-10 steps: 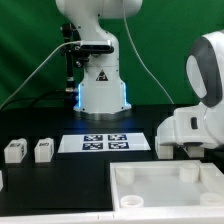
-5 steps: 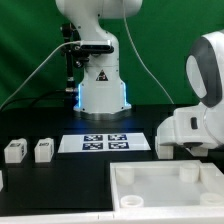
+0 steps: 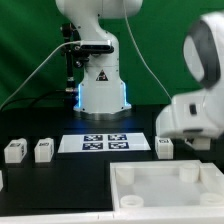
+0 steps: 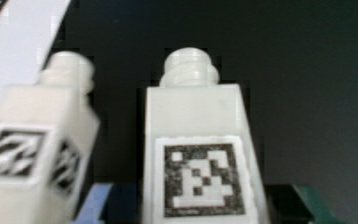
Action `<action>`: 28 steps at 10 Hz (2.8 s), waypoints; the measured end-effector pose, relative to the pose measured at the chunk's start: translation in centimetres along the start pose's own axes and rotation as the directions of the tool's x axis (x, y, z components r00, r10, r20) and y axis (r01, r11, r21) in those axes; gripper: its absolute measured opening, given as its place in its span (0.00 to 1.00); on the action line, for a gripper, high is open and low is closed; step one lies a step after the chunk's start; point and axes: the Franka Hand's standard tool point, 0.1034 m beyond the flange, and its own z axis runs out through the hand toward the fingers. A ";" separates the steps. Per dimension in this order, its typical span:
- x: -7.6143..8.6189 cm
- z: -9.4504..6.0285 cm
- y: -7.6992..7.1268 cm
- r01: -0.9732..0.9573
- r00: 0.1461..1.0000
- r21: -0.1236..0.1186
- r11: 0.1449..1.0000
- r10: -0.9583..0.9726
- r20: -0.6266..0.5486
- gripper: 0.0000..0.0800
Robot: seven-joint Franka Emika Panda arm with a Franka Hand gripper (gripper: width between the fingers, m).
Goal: Assemble one leg
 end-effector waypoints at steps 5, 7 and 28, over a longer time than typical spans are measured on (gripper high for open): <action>-2.7 -9.4 1.5 0.040 0.865 0.030 0.999 -0.020 -0.501 0.37; -2.3 -9.7 1.0 0.064 0.734 0.048 0.997 -0.015 -0.679 0.37; 8.1 -21.1 7.4 0.145 0.146 -0.166 0.975 -0.187 -0.971 0.37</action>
Offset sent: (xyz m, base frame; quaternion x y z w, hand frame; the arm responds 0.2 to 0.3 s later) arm 0.0230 -0.0247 0.0599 -0.0187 0.3229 -0.0201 0.9460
